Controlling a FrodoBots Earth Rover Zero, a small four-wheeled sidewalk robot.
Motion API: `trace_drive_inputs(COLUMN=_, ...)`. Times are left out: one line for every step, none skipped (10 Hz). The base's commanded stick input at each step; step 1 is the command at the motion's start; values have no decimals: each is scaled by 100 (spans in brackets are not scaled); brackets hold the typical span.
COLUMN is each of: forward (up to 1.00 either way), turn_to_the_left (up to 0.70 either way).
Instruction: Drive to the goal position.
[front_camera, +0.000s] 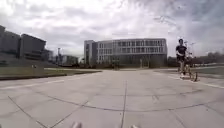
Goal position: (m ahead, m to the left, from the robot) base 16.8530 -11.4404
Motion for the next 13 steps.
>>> trace_drive_inputs(forward=70, turn_to_the_left=-26)
trace_drive_inputs(forward=70, turn_to_the_left=-26)
trace_drive_inputs(forward=70, turn_to_the_left=-26)
trace_drive_inputs(forward=70, turn_to_the_left=-26)
trace_drive_inputs(forward=70, turn_to_the_left=-26)
trace_drive_inputs(forward=70, turn_to_the_left=-26)
trace_drive_inputs(forward=70, turn_to_the_left=-26)
trace_drive_inputs(forward=70, turn_to_the_left=-26)
trace_drive_inputs(forward=70, turn_to_the_left=-26)
trace_drive_inputs(forward=70, turn_to_the_left=-25)
trace_drive_inputs(forward=70, turn_to_the_left=0)
trace_drive_inputs(forward=70, turn_to_the_left=0)
trace_drive_inputs(forward=70, turn_to_the_left=0)
